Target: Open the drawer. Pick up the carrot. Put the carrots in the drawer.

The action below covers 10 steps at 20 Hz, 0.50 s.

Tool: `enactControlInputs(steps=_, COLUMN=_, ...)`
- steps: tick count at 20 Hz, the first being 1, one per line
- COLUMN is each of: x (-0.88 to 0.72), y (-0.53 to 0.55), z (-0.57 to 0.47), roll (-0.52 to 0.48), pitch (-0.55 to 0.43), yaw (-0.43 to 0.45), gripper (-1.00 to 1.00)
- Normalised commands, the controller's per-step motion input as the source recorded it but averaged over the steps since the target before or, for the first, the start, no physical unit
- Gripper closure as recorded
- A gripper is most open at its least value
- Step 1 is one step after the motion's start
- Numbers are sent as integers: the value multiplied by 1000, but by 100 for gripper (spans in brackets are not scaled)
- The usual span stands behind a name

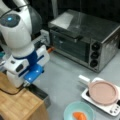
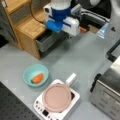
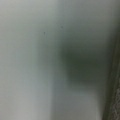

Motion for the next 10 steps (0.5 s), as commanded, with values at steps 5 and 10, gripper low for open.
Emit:
enactControlInputs(steps=5, x=-11, y=232, z=-157, roll=-48, pitch=-53, yaw=29, gripper=-100)
enactControlInputs(steps=10, x=-36, y=336, z=-153, roll=-30, pitch=-67, yaw=-36, gripper=-100)
